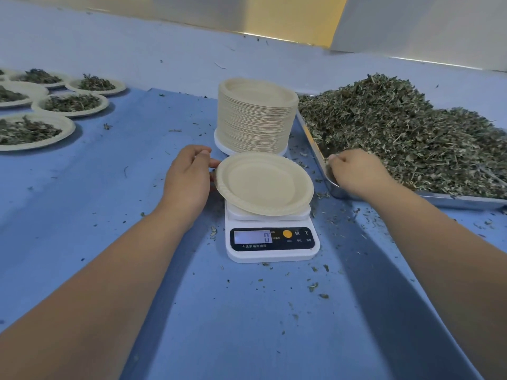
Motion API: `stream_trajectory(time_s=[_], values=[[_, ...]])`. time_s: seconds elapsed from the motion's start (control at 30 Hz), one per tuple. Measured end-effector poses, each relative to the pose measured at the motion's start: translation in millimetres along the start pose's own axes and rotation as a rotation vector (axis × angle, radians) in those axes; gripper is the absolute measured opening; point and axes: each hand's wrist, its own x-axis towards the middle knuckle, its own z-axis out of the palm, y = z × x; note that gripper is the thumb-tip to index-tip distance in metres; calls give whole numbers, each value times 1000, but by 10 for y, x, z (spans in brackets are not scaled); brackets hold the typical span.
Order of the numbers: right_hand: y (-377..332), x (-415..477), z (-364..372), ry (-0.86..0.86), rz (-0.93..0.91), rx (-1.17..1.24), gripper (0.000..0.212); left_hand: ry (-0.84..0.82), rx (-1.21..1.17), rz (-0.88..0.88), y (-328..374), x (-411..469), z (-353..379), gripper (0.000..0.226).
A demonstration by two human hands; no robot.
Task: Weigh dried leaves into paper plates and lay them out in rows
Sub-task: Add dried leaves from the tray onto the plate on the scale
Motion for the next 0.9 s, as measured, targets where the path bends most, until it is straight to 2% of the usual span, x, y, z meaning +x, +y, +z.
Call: stream_trajectory(time_s=[0.1, 0.27, 0.4, 0.53, 0.6, 0.77, 0.9], values=[[-31, 3, -80, 103, -2, 57, 48, -7, 13, 6, -17, 1, -1, 20], [-40, -46, -24, 138, 5, 32, 46, -14, 30, -2, -6, -23, -7, 28], [-90, -55, -87, 129, 27, 54, 46, -19, 48, 14, 10, -40, -1, 24], [-372, -42, -353, 287, -83, 131, 46, -24, 56, 15, 1, -32, -4, 23], [-633, -80, -478, 311, -182, 163, 44, -27, 64, 17, 6, -37, -5, 24], [-1235, -382, -442, 254, -414, 242, 42, -21, 78, 17, 33, -62, -5, 22], [-1396, -600, -131, 53, -482, 112, 34, -16, 91, 25, 46, -74, -7, 22]])
